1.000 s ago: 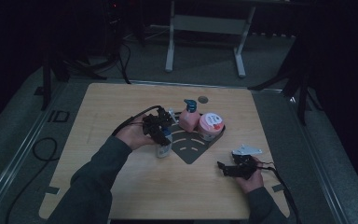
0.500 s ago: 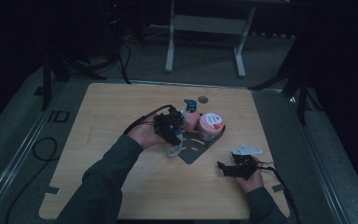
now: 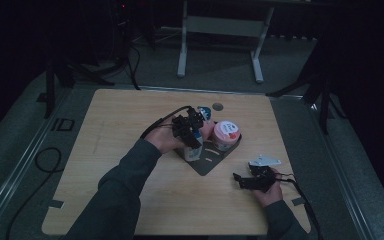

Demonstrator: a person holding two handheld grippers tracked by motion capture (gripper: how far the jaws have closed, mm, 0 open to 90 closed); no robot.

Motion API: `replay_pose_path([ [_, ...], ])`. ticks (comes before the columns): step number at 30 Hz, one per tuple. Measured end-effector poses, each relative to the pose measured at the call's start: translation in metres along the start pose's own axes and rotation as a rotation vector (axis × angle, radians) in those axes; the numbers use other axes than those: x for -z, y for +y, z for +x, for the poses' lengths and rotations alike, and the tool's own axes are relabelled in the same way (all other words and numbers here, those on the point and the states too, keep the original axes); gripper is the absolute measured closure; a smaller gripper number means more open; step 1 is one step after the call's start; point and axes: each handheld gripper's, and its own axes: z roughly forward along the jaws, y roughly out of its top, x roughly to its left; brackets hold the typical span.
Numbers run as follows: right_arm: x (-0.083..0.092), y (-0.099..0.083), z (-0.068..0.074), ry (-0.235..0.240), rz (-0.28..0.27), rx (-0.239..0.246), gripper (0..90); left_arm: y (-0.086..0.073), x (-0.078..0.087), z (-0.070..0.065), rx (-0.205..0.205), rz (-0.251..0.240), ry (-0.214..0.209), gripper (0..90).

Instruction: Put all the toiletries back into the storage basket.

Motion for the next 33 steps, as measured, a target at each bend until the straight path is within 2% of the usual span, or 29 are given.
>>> replay_pose_path([
  [3,0.000,0.000,0.000,0.000,0.000,-0.001,19.6,0.004,-0.003,0.004,0.014,0.010,0.004,54.8],
  [13,0.000,0.000,0.000,0.000,0.000,0.001,19.6,0.010,-0.009,0.016,0.058,0.000,0.023,54.8],
  [22,0.000,0.000,0.000,0.000,0.000,0.000,19.6,0.009,-0.013,0.030,0.114,-0.011,0.053,54.9],
  [33,0.000,0.000,0.000,0.000,-0.001,0.000,19.6,0.008,-0.018,0.044,0.146,0.006,0.095,54.9],
])
